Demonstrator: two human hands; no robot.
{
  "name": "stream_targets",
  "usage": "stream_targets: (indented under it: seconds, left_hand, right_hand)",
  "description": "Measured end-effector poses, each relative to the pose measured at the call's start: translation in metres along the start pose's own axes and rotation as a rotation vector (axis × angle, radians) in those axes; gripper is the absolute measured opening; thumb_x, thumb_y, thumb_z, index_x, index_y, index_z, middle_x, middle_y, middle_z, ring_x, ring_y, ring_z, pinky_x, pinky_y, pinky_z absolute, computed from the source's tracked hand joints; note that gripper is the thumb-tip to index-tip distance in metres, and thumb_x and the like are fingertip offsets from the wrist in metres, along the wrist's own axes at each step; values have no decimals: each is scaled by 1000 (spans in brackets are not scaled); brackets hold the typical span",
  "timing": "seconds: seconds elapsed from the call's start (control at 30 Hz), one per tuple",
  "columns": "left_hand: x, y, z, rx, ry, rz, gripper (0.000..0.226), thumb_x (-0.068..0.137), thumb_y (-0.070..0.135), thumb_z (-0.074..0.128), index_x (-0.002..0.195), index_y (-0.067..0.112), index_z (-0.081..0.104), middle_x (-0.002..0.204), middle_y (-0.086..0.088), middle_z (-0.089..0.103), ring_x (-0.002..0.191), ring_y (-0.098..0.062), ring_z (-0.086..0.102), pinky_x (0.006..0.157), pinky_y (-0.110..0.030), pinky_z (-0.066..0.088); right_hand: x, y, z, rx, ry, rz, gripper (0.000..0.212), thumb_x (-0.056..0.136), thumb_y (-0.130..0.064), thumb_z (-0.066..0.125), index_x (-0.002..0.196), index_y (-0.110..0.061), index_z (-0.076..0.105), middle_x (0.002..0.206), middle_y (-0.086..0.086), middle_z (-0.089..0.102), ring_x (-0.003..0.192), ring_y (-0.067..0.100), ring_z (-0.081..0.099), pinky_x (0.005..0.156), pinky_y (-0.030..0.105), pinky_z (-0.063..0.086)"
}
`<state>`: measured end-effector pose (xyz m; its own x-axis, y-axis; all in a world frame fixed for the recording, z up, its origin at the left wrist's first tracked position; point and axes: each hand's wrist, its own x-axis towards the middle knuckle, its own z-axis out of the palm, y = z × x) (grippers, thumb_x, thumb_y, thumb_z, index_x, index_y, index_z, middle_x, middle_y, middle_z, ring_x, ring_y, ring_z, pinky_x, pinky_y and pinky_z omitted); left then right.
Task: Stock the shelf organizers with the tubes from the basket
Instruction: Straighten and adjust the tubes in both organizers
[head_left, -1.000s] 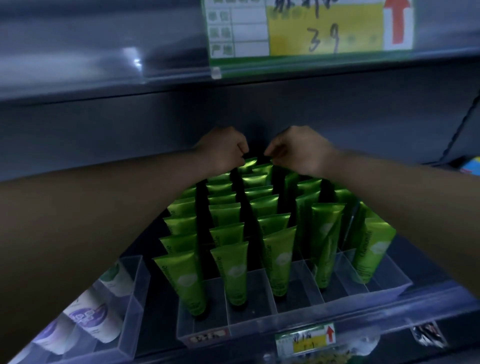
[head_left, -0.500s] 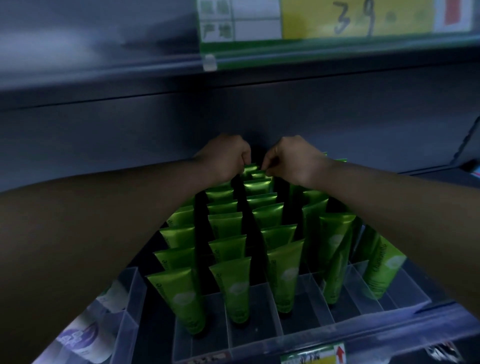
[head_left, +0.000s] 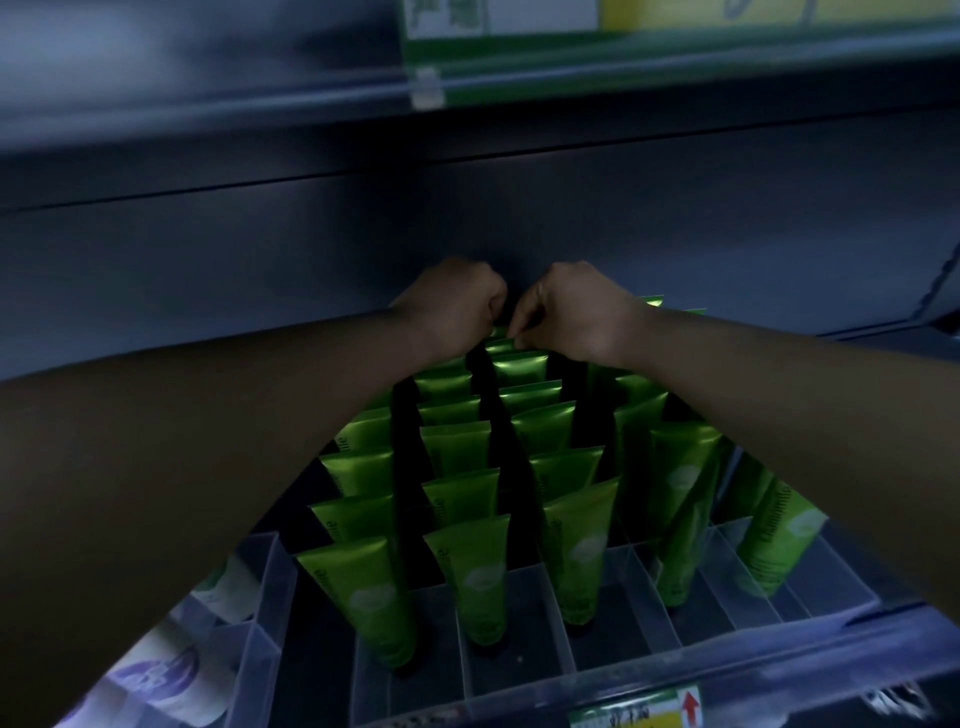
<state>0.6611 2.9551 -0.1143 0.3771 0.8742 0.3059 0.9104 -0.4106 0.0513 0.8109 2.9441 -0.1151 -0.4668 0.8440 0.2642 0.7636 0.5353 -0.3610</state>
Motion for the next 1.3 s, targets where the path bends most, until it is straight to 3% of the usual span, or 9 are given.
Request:
stream_targets:
  seconds: [0.17,0.3,0.47,0.6,0.73,0.93,1.1,1.3]
  left_hand:
    - [-1,0,0,25,-18,-5,20,78,2,55,85,16,68,94,-10,69,88,-29,64,72,-30,47]
    - [-4,2,-1,40,-11,-5,27,80,3,55,98,16,69,101,-10,69,96,-29,63,77,-30,47]
    - [-10,11,-13,34,12,-8,32,82,5,58,111,16,65,111,-7,68,104,-26,61,85,-31,48]
    - [-24,42,-30,-106,77,-20,25,82,7,61,105,14,67,105,-6,70,100,-21,63,85,-26,47]
    - [-44,90,-49,-246,105,-16,15,82,10,61,93,15,71,93,0,72,88,-12,65,73,-14,39]
    - [-70,138,-56,-317,2,-9,20,81,30,65,72,13,71,60,7,65,55,-2,54,56,-22,38]
    - [-82,159,-42,-172,-193,8,31,78,41,66,75,11,71,73,-5,70,69,-14,64,62,-27,51]
    - [-85,162,-25,-99,-260,-7,33,76,35,73,83,2,68,84,-12,71,76,-22,66,69,-34,55]
  right_hand:
    - [0,2,-6,-1,-41,8,21,78,-14,72,99,-14,74,100,0,72,85,2,56,64,4,33]
    - [-11,4,-21,20,-15,4,22,80,-16,71,102,-17,73,85,-10,64,82,-2,54,55,-8,29]
    - [-36,9,-47,80,28,3,20,80,-13,71,101,-13,73,80,-9,63,79,0,56,58,-6,32]
    - [-64,15,-70,81,36,16,19,81,-12,70,100,-13,73,84,-4,66,82,2,58,67,0,37]
    - [-99,23,-97,129,65,58,12,81,-16,71,91,-19,74,80,-6,69,78,0,60,73,10,43]
    - [-153,38,-106,164,-1,70,4,77,-26,73,81,-28,74,74,-14,71,73,-3,65,73,14,50]
    - [-188,49,-89,80,-75,59,10,74,-26,77,84,-29,75,64,-30,62,68,-16,59,62,0,42]
    - [-195,53,-76,-42,-64,86,13,74,-21,77,88,-20,75,70,-11,67,68,2,62,67,21,49]
